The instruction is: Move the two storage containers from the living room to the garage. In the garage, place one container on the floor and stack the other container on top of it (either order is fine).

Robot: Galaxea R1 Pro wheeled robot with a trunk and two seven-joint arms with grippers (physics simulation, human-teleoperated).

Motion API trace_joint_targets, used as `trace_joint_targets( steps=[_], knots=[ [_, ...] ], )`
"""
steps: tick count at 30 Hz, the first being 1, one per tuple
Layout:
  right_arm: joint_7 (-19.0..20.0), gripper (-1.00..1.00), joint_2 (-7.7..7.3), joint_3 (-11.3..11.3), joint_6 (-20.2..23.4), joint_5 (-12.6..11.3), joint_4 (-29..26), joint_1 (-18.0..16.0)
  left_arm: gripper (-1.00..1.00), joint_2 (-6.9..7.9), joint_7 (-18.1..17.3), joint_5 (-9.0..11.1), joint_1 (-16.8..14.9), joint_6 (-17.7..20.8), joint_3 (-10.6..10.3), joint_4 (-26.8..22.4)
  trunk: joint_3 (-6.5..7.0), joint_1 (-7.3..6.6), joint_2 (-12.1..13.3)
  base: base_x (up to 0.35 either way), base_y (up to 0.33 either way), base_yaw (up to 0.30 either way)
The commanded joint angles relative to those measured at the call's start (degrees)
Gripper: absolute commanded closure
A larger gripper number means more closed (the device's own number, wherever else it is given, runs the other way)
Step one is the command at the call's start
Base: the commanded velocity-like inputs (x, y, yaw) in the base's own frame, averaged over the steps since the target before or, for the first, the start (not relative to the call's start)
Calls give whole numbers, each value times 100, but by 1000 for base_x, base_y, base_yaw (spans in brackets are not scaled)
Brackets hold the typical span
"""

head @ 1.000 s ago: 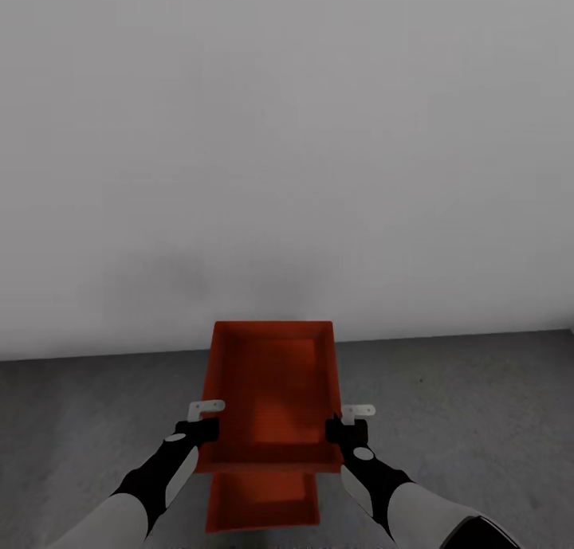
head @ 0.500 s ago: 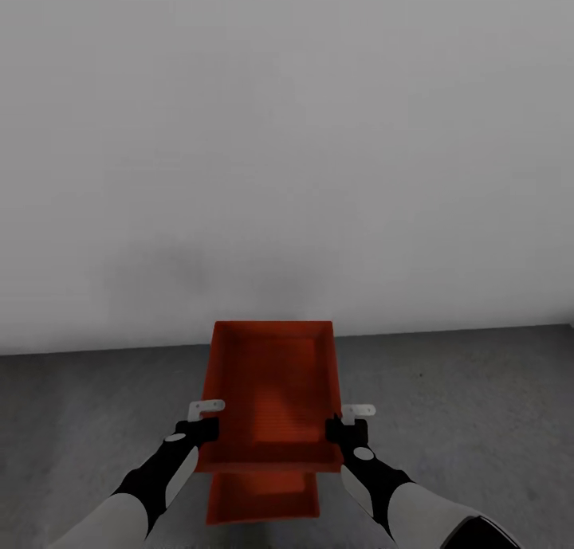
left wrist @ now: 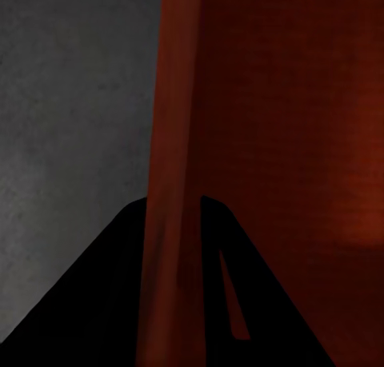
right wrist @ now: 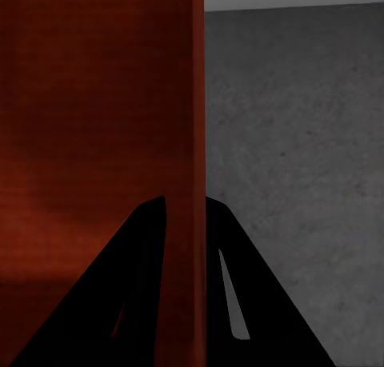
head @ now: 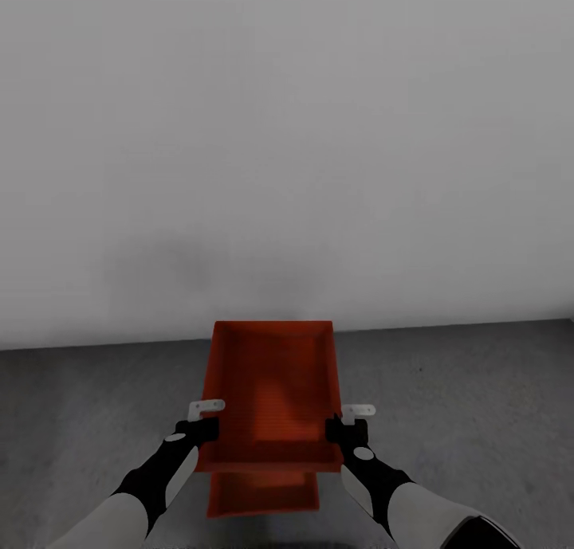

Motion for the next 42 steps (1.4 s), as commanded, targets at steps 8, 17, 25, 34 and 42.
trace_joint_targets(
  steps=[8, 17, 25, 34, 42],
  knots=[
    [-1, 100, -3, -150, -25, -105, 375, -4, 100, 59, 80, -29, -5, 21, 26, -36, -79, 2, -7, 0, 0, 0],
    [-1, 100, -3, -150, -26, -104, 375, -4, 100, 59, 80, -29, -5, 21, 26, -36, -162, 2, -7, 0, 0, 0],
    [-1, 100, -3, -150, -25, -103, 375, -4, 100, 59, 80, -29, -5, 21, 27, -42, -235, 2, -7, 0, 0, 0],
    [6, 100, -3, -150, -25, -103, 375, -4, 100, 59, 80, -28, -5, 21, 28, -53, -317, 2, -7, 0, 0, 0],
    [8, 100, -3, -150, -25, -102, 375, -4, 100, 59, 80, -29, -5, 21, 26, -53, -391, 2, -7, 0, 0, 0]
  ],
)
